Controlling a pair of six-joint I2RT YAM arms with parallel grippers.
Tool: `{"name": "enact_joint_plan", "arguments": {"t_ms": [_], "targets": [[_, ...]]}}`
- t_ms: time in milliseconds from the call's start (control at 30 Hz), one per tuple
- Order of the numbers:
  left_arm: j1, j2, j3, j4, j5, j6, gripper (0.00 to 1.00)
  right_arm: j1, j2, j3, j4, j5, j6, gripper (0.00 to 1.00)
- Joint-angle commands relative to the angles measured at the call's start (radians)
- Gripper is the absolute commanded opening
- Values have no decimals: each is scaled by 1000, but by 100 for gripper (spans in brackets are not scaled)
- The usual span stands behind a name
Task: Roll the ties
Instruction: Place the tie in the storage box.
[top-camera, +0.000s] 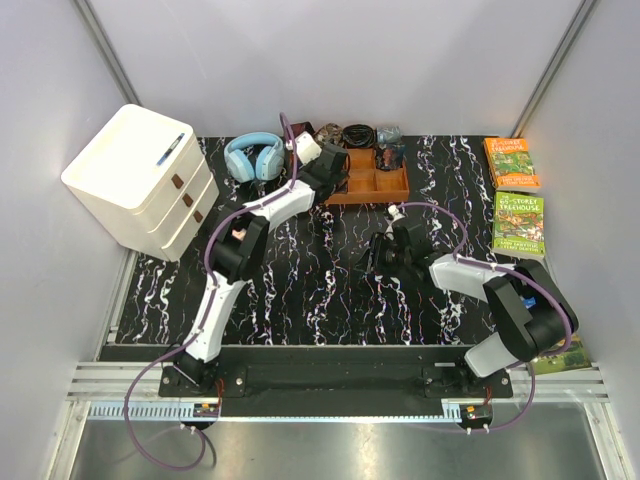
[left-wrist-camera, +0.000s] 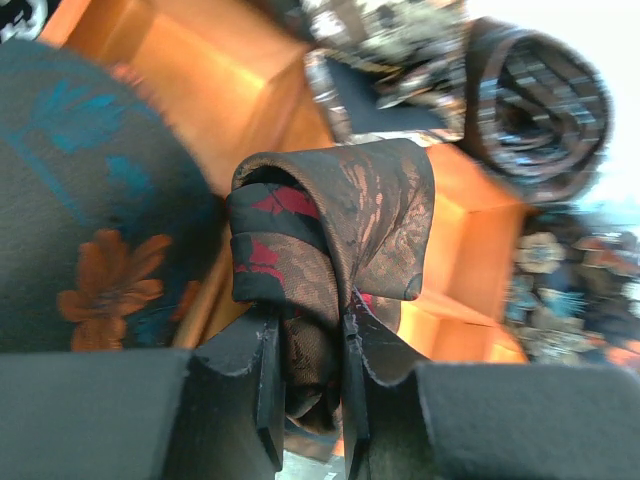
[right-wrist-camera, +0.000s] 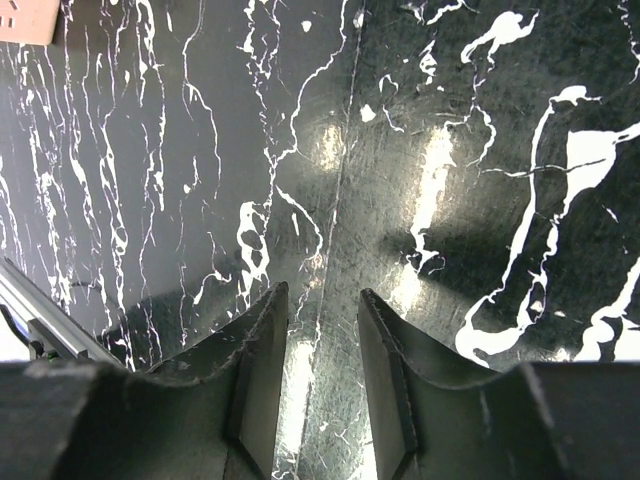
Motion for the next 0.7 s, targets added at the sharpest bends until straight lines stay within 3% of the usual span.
{"name": "enact_joint_plan", "arguments": {"t_ms": [0,233,467,667], "targets": [[9,16,33,-24,-67,-25,0,-12,12,-1,45,-27,3,42],[24,37,53,-77,-115,-25,0,-18,19,3,47,-37,6,42],[18,60,89,-124,-75,-40,0,-23,27,4,56,-47,10,41],[3,71,86,-120,-14,-66,13,-26,32,4,56,-53,10,41]]}}
